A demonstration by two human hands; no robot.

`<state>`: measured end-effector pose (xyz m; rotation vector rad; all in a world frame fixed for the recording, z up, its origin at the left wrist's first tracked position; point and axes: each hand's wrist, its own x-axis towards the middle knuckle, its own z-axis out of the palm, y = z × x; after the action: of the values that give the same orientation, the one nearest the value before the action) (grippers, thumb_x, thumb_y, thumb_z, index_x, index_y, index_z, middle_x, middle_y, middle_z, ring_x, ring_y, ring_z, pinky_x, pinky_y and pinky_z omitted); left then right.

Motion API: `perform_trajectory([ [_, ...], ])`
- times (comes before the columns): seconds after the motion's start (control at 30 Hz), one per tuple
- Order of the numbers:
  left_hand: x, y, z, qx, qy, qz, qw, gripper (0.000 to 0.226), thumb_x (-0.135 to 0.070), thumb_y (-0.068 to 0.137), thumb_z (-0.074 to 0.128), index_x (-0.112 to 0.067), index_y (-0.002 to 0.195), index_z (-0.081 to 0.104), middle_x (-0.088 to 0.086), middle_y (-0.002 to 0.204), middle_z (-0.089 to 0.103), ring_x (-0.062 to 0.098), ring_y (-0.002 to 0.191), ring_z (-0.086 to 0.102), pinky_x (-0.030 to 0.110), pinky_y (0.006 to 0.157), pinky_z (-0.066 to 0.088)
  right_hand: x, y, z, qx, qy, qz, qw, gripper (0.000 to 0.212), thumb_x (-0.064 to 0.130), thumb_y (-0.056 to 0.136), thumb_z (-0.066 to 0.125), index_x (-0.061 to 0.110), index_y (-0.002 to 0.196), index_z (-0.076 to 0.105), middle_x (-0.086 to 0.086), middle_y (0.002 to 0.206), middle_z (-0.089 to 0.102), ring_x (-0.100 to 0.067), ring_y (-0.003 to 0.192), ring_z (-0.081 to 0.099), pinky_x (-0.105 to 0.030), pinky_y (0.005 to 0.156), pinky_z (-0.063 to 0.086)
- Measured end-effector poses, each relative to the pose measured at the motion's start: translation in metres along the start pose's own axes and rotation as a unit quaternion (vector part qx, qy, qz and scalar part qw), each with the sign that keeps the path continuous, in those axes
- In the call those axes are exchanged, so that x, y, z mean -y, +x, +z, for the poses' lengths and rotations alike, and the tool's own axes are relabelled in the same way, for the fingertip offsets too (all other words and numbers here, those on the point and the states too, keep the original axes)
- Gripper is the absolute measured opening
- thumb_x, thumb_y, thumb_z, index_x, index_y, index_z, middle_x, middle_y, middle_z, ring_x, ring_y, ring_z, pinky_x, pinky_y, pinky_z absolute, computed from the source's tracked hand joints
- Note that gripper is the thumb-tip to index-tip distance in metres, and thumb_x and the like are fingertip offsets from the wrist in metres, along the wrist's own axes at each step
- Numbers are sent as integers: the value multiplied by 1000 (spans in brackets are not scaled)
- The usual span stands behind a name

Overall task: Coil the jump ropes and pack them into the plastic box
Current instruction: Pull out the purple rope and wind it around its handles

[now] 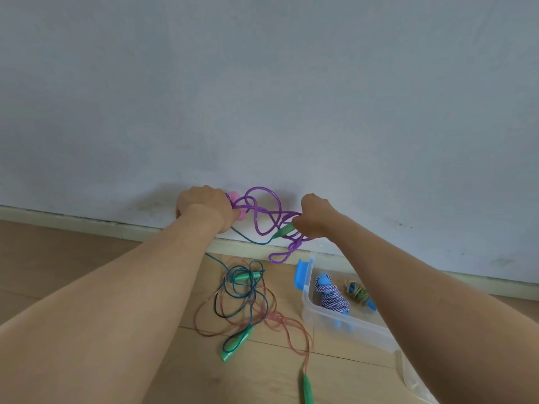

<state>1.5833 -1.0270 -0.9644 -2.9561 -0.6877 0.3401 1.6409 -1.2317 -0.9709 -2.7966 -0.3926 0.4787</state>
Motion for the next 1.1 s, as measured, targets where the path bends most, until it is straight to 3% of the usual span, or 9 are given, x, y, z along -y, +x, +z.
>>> perform_trajectory([
  [0.07,0,-1,0,-2,1,-2,1000,70,-81,92,43,-23,124,66,6,107,62,32,113,64,45,95,58,1,1,4,0,2,-23,1000,9,8,95,60,4,96,51,-8,92,54,-24,81,54,-28,60,46],
  [0.2,5,0,1,-5,9,-11,1000,61,-80,94,42,-25,110,63,4,97,56,32,110,65,47,92,60,4,1,12,6,14,-112,994,33,4,93,59,6,125,68,-10,113,73,-29,106,67,-42,90,59],
  [0.4,8,0,0,-32,-3,14,999,58,-82,94,40,-25,87,50,1,88,55,29,91,60,37,85,55,6,0,10,27,-27,-122,992,32,3,89,54,27,100,73,1,100,72,-22,97,67,-38,91,56],
  [0.5,7,-2,-3,-111,-29,75,991,55,-77,98,38,-25,81,45,2,90,61,32,86,63,34,73,45,7,-9,5,128,-80,-108,983,36,9,91,56,27,116,74,-2,107,70,-20,95,62,-35,88,51],
  [0.67,3,-1,-8,-180,10,125,976,54,-62,99,50,-11,115,57,12,114,71,38,102,70,36,70,41,-8,-9,-3,267,92,-35,959,112,34,72,96,27,162,30,-4,154,50,-28,144,46,-48,124,32],
  [0.77,2,3,-6,-205,6,143,968,46,-51,102,52,-8,117,53,13,112,72,39,99,70,37,67,40,-6,-3,-10,179,255,-66,948,91,34,69,98,27,145,48,-5,127,68,-23,124,63,-45,112,47],
  [0.9,-2,3,-8,-213,17,149,965,41,-44,103,55,-6,118,50,14,113,72,39,100,70,37,67,38,7,-6,-11,229,311,-121,915,52,38,77,90,29,124,70,1,118,77,-20,115,71,-41,104,55],
  [1.03,-3,2,-11,-202,1,125,971,49,-51,101,57,-6,120,52,15,117,71,40,106,69,38,71,39,21,-6,-1,119,418,-135,890,15,2,98,61,0,107,73,-14,84,73,-22,82,73,-50,101,58],
  [1.1,2,5,-8,-184,-8,103,977,40,-46,102,57,-12,123,54,13,119,69,38,108,69,38,75,44,26,-6,-5,103,507,-104,850,21,1,104,49,-2,112,69,-8,67,58,-21,60,68,-43,74,66],
])
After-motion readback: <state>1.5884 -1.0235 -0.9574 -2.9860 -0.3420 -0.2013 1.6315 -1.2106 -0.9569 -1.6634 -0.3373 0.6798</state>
